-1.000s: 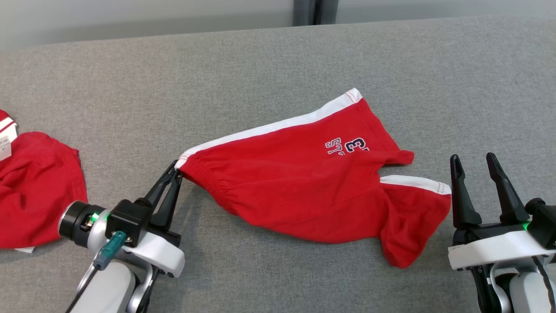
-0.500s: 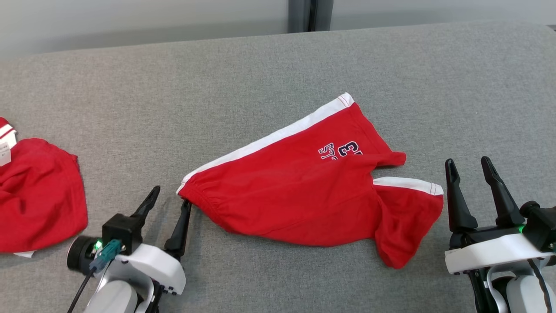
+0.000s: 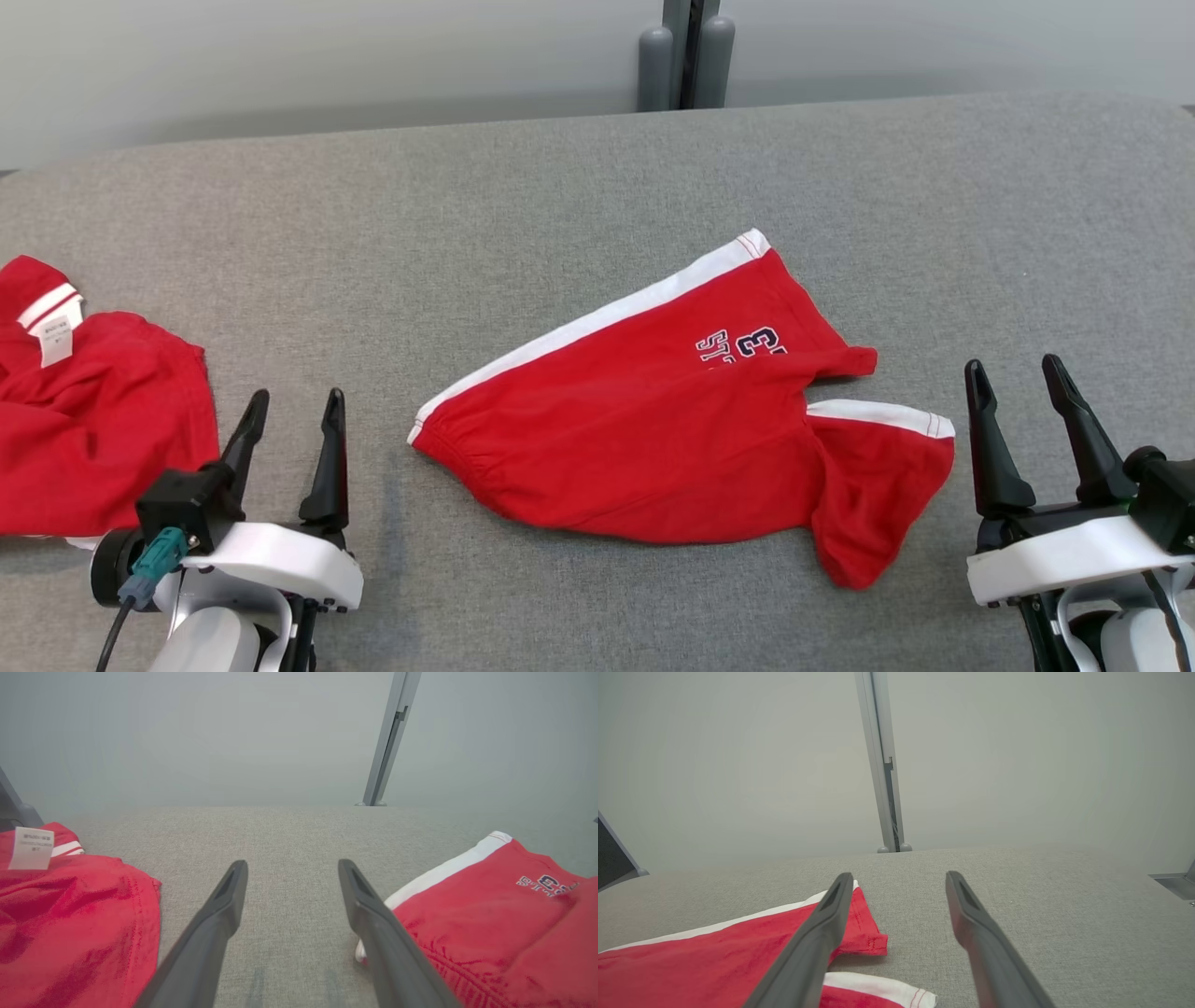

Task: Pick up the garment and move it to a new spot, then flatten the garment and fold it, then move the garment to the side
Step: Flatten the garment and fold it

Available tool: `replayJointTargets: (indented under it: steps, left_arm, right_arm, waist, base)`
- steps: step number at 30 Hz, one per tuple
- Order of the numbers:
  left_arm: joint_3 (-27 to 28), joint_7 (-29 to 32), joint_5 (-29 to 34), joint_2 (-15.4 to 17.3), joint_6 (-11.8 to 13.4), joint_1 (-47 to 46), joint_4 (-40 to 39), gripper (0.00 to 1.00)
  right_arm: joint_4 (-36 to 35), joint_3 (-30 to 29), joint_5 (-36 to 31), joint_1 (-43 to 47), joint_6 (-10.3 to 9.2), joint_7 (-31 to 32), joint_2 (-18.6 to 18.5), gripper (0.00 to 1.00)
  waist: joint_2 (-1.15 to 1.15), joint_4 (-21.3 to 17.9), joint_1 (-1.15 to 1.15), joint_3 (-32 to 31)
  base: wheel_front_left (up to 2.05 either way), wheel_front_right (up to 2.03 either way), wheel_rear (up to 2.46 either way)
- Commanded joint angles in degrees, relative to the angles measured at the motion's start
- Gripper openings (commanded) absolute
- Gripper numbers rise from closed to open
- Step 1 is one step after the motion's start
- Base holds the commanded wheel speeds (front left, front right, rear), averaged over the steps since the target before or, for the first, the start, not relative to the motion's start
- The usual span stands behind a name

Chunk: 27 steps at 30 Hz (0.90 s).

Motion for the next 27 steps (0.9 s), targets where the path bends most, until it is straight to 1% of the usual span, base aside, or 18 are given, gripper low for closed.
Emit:
replayJointTargets:
  steps: [1, 4, 13, 27]
  left_arm:
    - [0.8, -0.2, 0.0, -0.2, 0.2, 0.9, -1.4, 1.00]
    - [1.4, -0.2, 0.4, -0.3, 0.2, 1.6, -3.5, 1.00]
    - [0.0, 1.1, 1.3, 0.2, 1.6, 3.9, -7.8, 1.00]
    - [-0.5, 2.4, 1.0, 0.8, 2.2, 3.8, -9.5, 1.00]
  right_arm:
    - [-0.4, -0.1, -0.2, 0.6, 0.01, 0.3, -0.5, 1.00]
    - [-0.7, -0.2, -0.5, 1.4, 0.01, 0.6, -0.9, 1.00]
    - [-2.0, -0.7, -1.0, 2.3, 0.01, 1.7, -1.2, 1.00]
    - [-2.6, -0.7, -1.0, 2.2, 0.01, 2.1, -0.8, 1.00]
  waist:
    - [0.00, 0.3, 0.00, -0.7]
    - [0.00, 0.5, 0.00, -1.5]
    - [0.00, 0.8, 0.00, -2.5]
    - [0.00, 1.1, 0.00, -1.8]
  base:
    - [0.00, 0.00, 0.00]
    - [0.00, 0.00, 0.00]
    - [0.00, 0.00, 0.00]
    - [0.00, 0.00, 0.00]
